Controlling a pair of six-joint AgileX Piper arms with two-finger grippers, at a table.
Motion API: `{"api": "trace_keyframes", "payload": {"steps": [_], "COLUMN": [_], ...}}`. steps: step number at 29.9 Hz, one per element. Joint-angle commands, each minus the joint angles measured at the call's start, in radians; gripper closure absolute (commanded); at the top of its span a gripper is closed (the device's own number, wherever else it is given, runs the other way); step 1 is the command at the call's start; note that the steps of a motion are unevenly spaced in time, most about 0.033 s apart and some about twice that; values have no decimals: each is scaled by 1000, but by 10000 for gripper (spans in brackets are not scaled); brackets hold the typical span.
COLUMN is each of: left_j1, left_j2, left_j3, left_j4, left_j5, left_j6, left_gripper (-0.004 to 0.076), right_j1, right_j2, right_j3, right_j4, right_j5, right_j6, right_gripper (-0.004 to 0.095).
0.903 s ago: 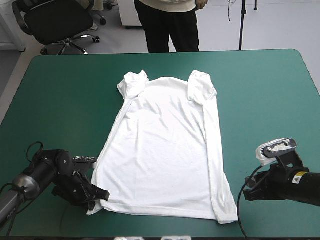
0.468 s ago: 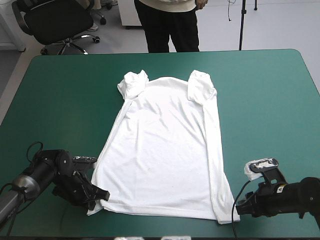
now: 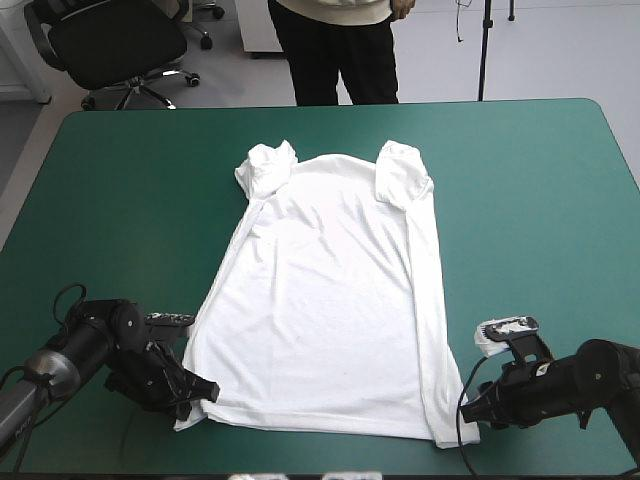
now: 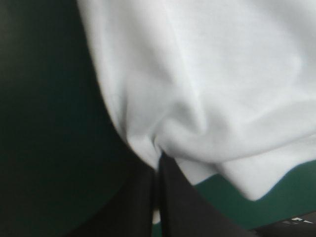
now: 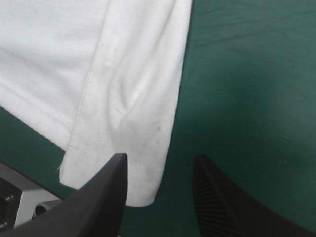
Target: Fold the cloth
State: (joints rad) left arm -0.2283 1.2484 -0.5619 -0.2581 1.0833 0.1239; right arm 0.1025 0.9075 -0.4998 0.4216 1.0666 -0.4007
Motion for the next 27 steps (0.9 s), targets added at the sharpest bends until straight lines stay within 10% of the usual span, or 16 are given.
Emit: {"api": "trace_keyframes", "payload": {"steps": [1,11,18,27], "left_j1": [-11,-11,-11,-11], "left_j2": [40,40,40,-53], "left_j3": [46,46,46,10], "left_j4": [-37,-37,-37,-8], "left_j5": [-154,-162,-182,-158], "left_j6": [7,9,17,25], "left_gripper": [741,741,741,741], "right_j1": [84,383,477,477], "right_j2": [51,238,285,151], "right_j3": [-22,-22,-22,-89], "right_j4": [21,-131,-77,-166], "right_j5": [-60,-147,-220,-227], "right_j6": [31,298,287,391], "right_gripper": [497,535,927,915]}}
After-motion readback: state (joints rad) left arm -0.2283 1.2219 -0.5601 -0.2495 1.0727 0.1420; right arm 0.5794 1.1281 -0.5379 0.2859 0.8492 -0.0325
